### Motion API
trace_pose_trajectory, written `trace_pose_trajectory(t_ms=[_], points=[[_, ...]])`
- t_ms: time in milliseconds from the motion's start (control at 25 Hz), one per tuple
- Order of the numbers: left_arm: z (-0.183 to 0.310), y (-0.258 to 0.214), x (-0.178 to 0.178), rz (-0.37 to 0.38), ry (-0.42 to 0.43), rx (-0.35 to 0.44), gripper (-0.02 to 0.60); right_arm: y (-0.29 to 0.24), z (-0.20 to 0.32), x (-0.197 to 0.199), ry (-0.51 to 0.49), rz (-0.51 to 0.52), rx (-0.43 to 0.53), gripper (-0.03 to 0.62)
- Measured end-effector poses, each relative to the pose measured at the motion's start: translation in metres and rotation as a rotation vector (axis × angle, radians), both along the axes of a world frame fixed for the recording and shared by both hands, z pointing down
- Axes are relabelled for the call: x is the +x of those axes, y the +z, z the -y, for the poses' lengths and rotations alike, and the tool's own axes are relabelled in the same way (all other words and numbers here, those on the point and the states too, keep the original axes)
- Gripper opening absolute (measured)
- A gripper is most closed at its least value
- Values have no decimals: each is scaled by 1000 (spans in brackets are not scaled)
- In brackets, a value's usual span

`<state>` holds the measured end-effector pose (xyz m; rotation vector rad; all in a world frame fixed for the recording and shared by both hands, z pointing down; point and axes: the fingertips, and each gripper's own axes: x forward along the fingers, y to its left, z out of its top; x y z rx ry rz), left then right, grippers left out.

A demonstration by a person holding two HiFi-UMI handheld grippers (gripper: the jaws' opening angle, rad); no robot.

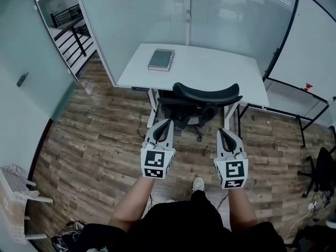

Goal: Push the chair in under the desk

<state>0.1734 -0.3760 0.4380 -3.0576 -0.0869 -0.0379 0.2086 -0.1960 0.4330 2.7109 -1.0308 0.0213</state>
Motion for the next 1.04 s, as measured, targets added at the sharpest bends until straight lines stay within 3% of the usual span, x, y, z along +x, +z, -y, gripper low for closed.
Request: trace_pose_trajectory(t_ms=[400, 800, 1040], points=[[-7, 2, -27, -12, 19, 39, 14, 4, 4, -34, 11, -8, -4, 2], [-22, 2, -21, -15, 52, 48, 14, 9, 1, -28, -8, -3, -22, 2], [-28, 2, -14, -18, 61, 50, 14, 1, 1, -27, -40, -22, 19, 2]])
